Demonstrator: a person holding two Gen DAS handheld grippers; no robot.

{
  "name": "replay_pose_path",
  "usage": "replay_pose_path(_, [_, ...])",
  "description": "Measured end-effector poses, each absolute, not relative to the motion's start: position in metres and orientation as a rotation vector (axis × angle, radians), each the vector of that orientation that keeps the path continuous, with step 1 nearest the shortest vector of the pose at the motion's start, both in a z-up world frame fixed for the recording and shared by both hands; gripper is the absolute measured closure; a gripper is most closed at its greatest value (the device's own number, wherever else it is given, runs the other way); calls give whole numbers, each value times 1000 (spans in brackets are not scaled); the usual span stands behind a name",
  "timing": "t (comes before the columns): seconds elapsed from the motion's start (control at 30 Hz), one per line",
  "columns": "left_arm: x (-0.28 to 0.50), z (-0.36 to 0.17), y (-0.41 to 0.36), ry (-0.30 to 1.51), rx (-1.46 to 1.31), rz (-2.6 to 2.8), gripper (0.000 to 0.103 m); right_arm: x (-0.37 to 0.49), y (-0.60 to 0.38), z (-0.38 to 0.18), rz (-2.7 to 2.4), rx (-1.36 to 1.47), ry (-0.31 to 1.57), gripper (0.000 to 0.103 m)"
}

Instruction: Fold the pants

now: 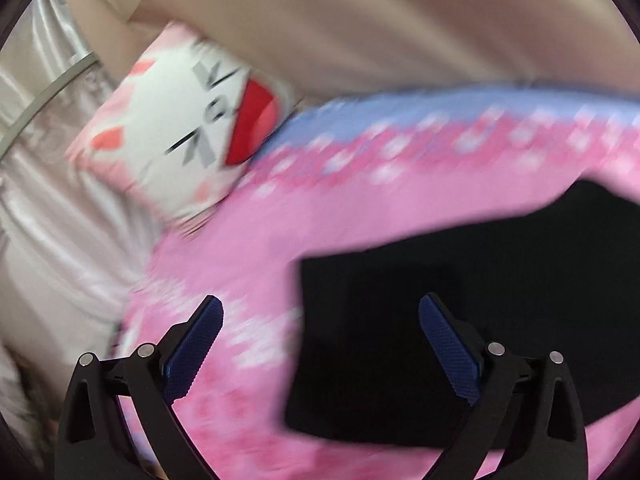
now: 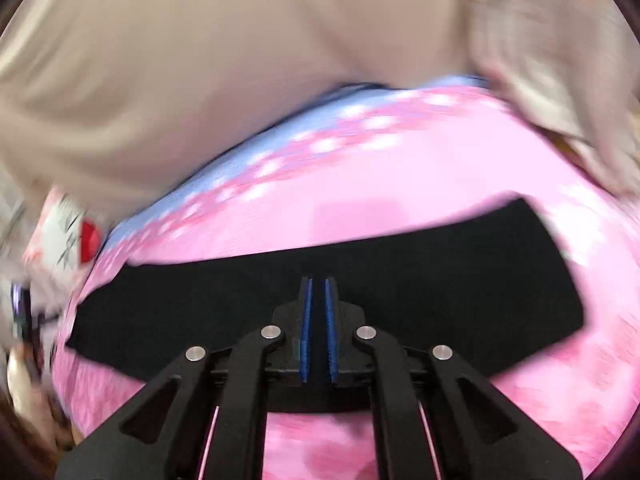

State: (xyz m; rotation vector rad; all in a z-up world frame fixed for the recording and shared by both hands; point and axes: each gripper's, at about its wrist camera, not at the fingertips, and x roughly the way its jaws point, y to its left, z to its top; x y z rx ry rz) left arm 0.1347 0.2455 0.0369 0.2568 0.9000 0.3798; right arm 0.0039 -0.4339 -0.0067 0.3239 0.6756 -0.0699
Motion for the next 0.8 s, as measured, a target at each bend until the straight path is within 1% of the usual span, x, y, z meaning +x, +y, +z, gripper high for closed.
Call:
replay_pose_path(0.07, [162,16,220,920,314,416,5,29,-416,-28,-58,243,747,98])
replay_pose_path(0.1, [175,0,213,938,374,445,5,44,-423,-44,-126,175,803,99])
replay_pose_path(0.13, [189,-23,209,967,461,497,5,45,-435,-50,-103,191,796,102])
replay_pose_path(0.17, [200,-44,211,1005,514,536,5,38,-466,-51,-59,323,771,103])
replay_pose_path(0.2, [206,-57,217,1025,528,562,5,31,-482,-47,-96,377,760,103])
replay_pose_path(0.23, [206,-54,224,977,473,551,5,21,-498,-41,-175,376,747,103])
replay_pose_path(0.27, [208,-53,230,1000,442,546,5,8,-515,-31,-285,326,738,103])
replay_pose_path(0.33, [212,-43,240,1023,376,554,5,-27,-549,-14,-455,311,712,97])
replay_pose_path(0.4, [212,-21,236,997,328,594,14,-67,-566,4,-530,330,670,97])
replay_pose_path(0.43, [209,-9,230,975,291,566,16,-78,-562,13,-549,313,653,97])
replay_pose_path(0.5, [203,20,201,905,209,427,15,-93,-544,23,-536,284,626,96])
replay_pose_path(0.53, [201,34,173,866,188,340,13,-90,-529,25,-510,273,616,96])
replay_pose_path(0.57, [201,37,158,859,181,297,13,-84,-510,26,-472,257,616,96])
replay_pose_path(0.67, [200,32,95,887,154,125,13,-40,-446,24,-347,211,645,96])
replay_pose_path(0.8, [182,0,39,962,164,40,13,6,-354,9,-176,105,724,96])
